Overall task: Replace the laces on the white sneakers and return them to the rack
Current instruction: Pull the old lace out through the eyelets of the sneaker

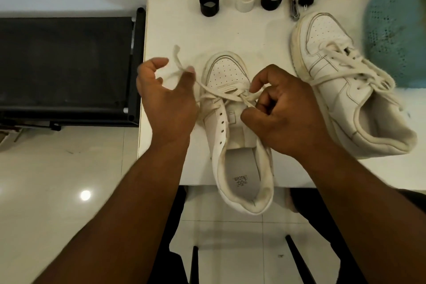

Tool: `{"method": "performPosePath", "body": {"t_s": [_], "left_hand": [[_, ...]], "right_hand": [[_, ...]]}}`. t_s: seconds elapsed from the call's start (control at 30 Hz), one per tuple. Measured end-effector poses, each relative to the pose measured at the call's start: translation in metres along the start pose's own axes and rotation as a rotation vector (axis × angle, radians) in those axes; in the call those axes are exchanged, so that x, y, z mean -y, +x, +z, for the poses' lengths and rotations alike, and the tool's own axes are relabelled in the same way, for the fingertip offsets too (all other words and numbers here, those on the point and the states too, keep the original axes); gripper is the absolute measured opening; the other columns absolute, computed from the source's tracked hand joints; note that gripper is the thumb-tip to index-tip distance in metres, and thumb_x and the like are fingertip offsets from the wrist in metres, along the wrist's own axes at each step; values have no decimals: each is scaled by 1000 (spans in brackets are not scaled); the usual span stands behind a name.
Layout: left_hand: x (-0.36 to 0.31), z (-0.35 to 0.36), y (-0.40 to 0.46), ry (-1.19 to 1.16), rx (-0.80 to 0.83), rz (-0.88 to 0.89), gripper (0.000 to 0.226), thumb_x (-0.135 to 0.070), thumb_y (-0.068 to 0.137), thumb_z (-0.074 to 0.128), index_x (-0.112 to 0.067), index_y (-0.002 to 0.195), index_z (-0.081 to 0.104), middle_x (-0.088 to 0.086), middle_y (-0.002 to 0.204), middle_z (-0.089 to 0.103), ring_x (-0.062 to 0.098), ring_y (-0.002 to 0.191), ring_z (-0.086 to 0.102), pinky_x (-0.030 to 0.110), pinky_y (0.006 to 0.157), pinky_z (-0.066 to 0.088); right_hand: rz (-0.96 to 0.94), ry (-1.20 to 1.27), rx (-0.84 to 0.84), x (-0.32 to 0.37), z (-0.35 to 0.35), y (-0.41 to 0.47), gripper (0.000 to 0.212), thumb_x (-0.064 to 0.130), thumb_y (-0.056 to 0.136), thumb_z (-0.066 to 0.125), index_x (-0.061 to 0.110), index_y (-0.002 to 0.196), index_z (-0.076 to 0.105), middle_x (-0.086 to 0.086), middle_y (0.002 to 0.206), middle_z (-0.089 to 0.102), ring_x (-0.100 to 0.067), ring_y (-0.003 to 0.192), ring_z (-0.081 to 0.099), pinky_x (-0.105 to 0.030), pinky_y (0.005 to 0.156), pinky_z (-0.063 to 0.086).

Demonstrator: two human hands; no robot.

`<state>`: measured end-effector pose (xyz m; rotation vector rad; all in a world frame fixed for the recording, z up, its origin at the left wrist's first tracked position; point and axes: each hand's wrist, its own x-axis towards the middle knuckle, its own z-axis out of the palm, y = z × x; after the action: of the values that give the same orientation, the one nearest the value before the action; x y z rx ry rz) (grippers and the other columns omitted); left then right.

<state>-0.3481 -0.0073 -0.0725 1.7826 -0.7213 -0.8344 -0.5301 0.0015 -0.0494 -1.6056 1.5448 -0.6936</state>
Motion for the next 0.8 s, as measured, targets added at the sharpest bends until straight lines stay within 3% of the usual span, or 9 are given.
{"method": "performPosePath", "body": {"t_s": [0.07,0.13,0.23,0.33,0.43,0.63,0.8], "left_hand": [[1,-5,-3,165,124,235,50,-32,81,78,-35,124,54,-15,138,49,2,129,47,40,106,48],[0,-4,-7,275,348,435,49,-34,78,76,-38,123,59,-12,145,47,10,140,39,47,112,41],[0,0,-13,371,504,468,32,-40,74,77,-45,105,69,-6,150,48,21,148,32,51,119,30],[0,1,-12,370,418,445,10,-38,80,78,-40,88,72,-14,134,58,6,135,44,30,114,36],[0,2,-9,422,374,446,7,-40,85,75,-37,84,69,-17,119,61,5,123,52,13,103,35],[-2,-2,-9,396,499,407,18,-49,76,80,-36,87,74,-15,131,57,-3,127,48,11,101,38],[-1,4,-15,411,270,506,14,-39,89,74,-26,84,70,-11,126,57,2,119,53,15,98,39]], "right_hand": [[17,12,-18,-1,3,1,16,31,64,65,24,76,57,6,51,58,-9,45,49,-22,53,40],[21,13,-33,-1,4,1,17,36,64,65,21,67,58,3,51,56,-8,45,47,-23,50,39],[1,19,-69,0,3,1,27,46,65,61,19,62,59,4,49,55,-8,44,46,-21,46,38],[-9,-17,-100,1,3,1,21,39,68,63,19,60,59,4,49,54,-10,45,47,-23,46,39],[-18,-30,-117,0,3,1,15,29,68,65,18,59,60,5,50,54,-10,47,47,-22,49,38],[-55,10,-165,2,5,-1,29,44,74,60,20,58,57,6,49,52,-11,46,47,-23,49,38],[-44,-6,-173,2,4,0,18,27,75,63,19,60,59,9,49,52,-10,47,48,-22,49,38]]}}
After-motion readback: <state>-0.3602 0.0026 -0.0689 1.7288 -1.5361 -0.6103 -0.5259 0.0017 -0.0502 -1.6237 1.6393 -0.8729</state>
